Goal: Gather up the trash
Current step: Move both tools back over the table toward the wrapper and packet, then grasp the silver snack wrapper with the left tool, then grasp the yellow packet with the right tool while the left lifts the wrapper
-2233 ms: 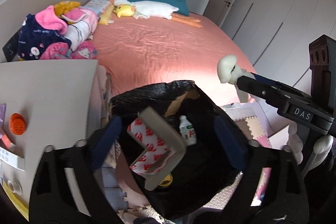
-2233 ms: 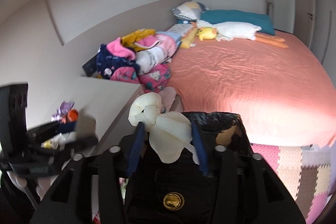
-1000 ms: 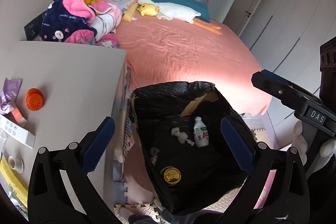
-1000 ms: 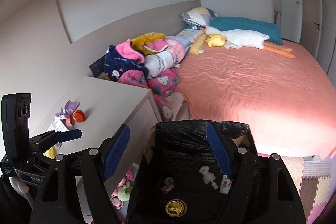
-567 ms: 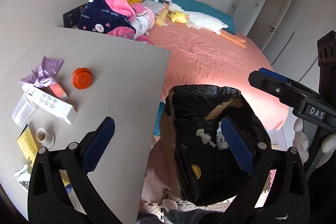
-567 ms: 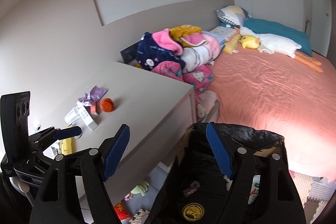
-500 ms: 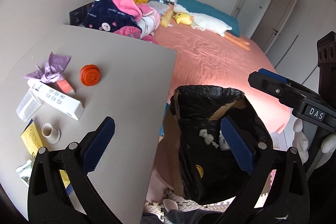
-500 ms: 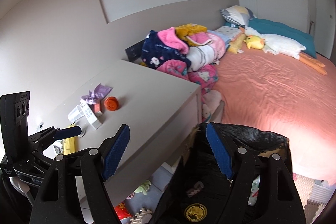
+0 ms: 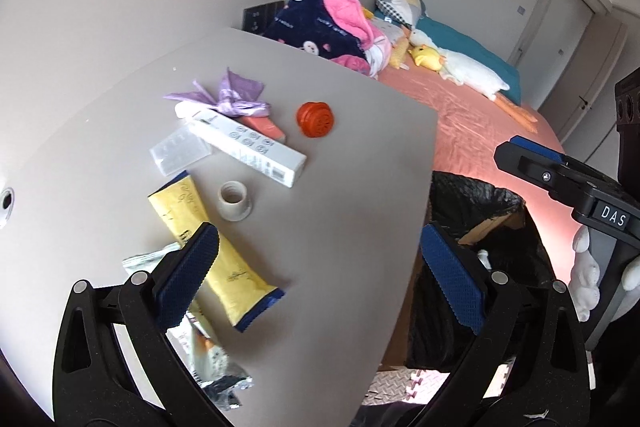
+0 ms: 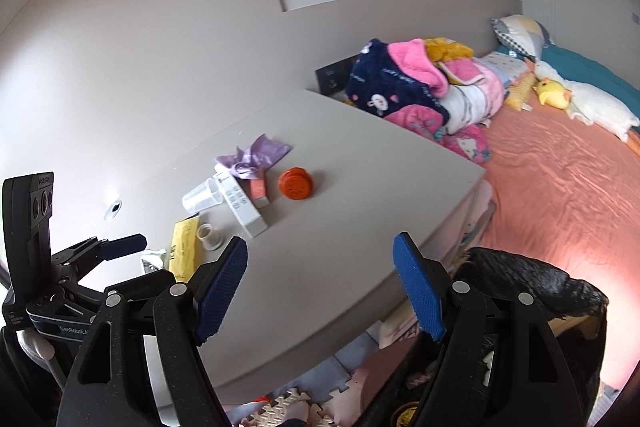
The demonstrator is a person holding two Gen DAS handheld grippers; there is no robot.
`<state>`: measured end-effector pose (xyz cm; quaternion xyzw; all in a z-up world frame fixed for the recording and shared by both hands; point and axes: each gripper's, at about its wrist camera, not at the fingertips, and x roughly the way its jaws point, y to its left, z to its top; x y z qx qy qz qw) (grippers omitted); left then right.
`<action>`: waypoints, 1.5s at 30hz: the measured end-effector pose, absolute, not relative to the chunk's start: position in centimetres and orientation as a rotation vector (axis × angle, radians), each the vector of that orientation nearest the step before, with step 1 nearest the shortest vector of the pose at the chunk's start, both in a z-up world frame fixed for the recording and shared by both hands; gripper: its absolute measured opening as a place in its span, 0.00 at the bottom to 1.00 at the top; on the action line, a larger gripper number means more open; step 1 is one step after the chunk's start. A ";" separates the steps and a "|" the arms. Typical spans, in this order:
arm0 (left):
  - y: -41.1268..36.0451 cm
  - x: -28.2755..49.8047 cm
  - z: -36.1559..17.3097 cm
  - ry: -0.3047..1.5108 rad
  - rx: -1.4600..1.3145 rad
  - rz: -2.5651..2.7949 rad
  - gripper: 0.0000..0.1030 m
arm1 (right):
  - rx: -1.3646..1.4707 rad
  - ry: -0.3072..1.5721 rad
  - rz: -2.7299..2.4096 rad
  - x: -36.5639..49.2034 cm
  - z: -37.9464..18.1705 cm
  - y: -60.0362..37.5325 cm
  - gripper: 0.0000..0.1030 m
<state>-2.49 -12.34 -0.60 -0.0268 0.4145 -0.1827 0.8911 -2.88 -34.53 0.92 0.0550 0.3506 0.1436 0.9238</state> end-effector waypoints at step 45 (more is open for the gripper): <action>-1.6 -0.6 -7.9 0.974 -0.124 -0.130 0.33 | -0.031 0.893 0.487 0.3 -4.4 -18.6 0.66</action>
